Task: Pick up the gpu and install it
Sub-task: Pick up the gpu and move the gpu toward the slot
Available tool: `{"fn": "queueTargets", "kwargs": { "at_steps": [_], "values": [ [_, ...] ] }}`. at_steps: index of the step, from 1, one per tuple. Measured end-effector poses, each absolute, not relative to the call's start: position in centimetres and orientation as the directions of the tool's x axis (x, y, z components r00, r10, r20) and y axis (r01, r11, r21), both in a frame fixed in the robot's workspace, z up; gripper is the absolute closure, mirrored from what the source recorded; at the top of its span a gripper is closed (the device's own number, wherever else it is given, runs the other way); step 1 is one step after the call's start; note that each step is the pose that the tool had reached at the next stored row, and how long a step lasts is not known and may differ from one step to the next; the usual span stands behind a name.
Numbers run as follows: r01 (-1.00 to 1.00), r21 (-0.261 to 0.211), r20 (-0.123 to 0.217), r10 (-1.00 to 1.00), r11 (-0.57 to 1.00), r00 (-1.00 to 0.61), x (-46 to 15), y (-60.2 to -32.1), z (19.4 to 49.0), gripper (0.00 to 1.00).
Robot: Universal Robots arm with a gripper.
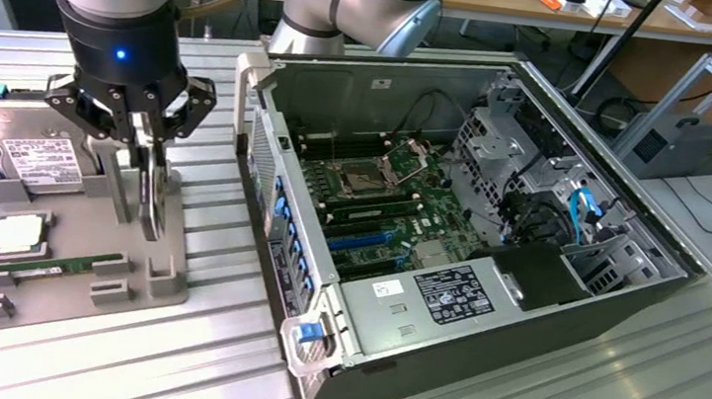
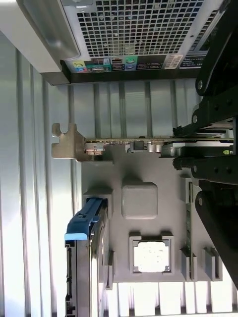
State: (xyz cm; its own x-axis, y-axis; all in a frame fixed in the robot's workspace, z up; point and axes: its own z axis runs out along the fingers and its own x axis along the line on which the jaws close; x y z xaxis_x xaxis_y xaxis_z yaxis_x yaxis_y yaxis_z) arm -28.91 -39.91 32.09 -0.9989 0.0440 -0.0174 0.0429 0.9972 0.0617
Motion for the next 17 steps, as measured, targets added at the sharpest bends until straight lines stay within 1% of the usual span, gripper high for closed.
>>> {"fn": "queueTargets", "kwargs": {
  "at_steps": [17],
  "values": [
    [0.043, 0.069, -0.017, 0.044, 0.997, -0.999, -28.9, -39.9, 34.3, 0.73]
  ]
}}
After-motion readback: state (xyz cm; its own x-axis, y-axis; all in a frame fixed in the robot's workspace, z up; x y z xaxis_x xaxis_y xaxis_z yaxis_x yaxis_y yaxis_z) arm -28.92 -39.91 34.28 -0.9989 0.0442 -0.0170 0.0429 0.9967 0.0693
